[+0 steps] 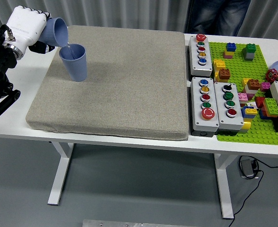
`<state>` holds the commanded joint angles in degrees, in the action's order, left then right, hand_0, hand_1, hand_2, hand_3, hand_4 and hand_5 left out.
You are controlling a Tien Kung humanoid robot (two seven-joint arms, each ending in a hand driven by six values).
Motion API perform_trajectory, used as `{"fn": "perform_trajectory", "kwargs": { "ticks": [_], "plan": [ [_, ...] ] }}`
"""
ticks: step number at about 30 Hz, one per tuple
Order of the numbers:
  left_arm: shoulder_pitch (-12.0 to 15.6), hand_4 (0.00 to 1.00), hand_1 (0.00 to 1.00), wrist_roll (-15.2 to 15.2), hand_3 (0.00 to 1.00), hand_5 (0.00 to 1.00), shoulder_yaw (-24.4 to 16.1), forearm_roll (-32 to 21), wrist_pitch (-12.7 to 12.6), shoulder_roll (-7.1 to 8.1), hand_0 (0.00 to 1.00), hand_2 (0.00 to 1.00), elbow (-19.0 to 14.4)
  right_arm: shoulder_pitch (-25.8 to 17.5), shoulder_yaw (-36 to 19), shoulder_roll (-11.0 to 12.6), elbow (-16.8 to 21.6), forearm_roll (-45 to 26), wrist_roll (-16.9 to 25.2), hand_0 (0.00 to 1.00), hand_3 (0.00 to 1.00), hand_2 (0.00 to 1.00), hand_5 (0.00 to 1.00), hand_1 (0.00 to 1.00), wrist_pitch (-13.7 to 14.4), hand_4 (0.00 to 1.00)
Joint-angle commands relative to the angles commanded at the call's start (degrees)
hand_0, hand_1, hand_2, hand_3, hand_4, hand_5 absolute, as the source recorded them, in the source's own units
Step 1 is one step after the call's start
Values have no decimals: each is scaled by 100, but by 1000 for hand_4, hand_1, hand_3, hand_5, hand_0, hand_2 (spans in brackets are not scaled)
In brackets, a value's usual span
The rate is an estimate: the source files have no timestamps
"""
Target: Pick cup pour cup place
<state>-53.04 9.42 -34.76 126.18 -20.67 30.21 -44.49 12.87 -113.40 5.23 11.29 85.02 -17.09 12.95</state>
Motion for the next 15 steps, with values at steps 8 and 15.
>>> {"fn": "perform_trajectory", "kwargs": {
  "ticks": [8,15],
  "plan": [
    [-56,710,508,22,531,100,115,58,-1,64,479,503,-4,15,9,3,-1,-29,9,675,592,585,132,605,13,2],
    [-113,708,508,70,530,100,134,370,27,82,479,504,-52,31,41,10,-5,-68,16,675,592,585,132,605,18,2]
  ]
}}
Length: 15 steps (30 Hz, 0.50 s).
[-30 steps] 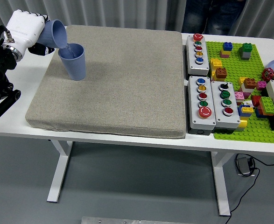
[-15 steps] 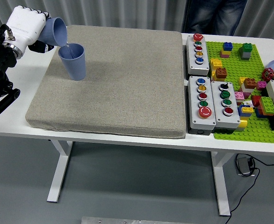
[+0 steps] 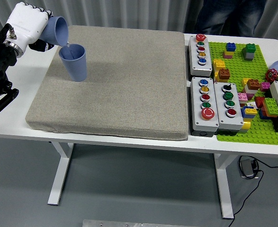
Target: Pick cup pour cup place
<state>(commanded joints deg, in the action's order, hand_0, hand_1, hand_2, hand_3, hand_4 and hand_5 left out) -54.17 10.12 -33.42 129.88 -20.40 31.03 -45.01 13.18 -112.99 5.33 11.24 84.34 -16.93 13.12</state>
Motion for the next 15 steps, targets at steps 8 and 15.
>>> {"fn": "perform_trajectory", "kwargs": {
  "ticks": [8,15],
  "plan": [
    [-49,705,509,23,529,100,42,12,78,-3,479,503,-2,6,12,2,2,-12,3,675,592,585,130,605,7,2],
    [-92,700,510,20,529,100,143,12,63,3,479,503,-6,0,11,0,2,-13,7,675,592,585,129,605,13,2]
  ]
}}
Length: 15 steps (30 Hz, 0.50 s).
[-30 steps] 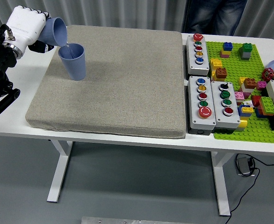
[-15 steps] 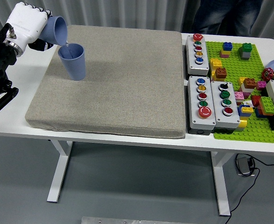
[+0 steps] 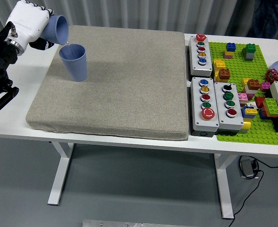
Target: Pick cup pour cup place
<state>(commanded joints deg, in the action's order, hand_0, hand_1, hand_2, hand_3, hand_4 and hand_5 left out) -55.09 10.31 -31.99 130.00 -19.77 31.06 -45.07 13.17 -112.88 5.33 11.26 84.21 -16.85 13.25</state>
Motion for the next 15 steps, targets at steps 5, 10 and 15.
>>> {"fn": "perform_trajectory", "kwargs": {
  "ticks": [5,10,15],
  "plan": [
    [-34,700,510,23,529,100,74,0,-28,15,479,503,-6,3,9,0,1,-14,0,675,592,585,129,605,6,2],
    [-51,698,510,32,527,97,129,0,-68,27,479,503,-17,4,17,-1,0,-26,1,675,593,586,131,605,8,2],
    [6,696,509,-14,527,101,26,-69,-136,49,479,503,-86,-2,21,-5,0,-29,0,675,593,585,134,605,11,2]
  ]
}}
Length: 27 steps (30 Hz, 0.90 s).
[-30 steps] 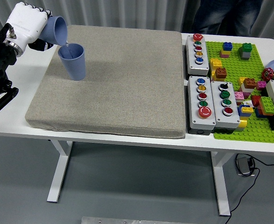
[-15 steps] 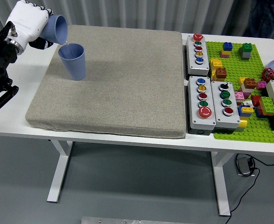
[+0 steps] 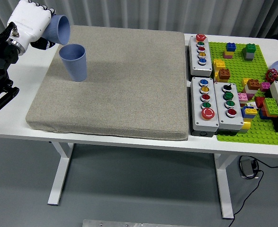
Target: Pick cup pour cup place
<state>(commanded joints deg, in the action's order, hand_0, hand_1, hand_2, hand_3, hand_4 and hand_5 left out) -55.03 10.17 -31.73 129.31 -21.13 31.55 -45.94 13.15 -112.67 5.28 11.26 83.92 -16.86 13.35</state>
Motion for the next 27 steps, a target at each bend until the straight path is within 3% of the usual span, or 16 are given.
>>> {"fn": "perform_trajectory", "kwargs": {
  "ticks": [7,23,27],
  "plan": [
    [119,694,510,-181,528,91,-188,-437,18,45,480,504,-146,-33,2,-11,5,12,-16,675,593,586,136,605,0,2],
    [744,703,511,-1107,526,98,-1161,-4117,-144,-15,482,503,-433,-135,-6,-40,13,64,-33,675,593,586,131,606,-9,2],
    [955,707,511,-1433,526,103,-1410,-5048,-480,-122,483,500,-507,-153,3,-47,12,52,-28,675,593,586,134,605,-3,2]
  ]
}}
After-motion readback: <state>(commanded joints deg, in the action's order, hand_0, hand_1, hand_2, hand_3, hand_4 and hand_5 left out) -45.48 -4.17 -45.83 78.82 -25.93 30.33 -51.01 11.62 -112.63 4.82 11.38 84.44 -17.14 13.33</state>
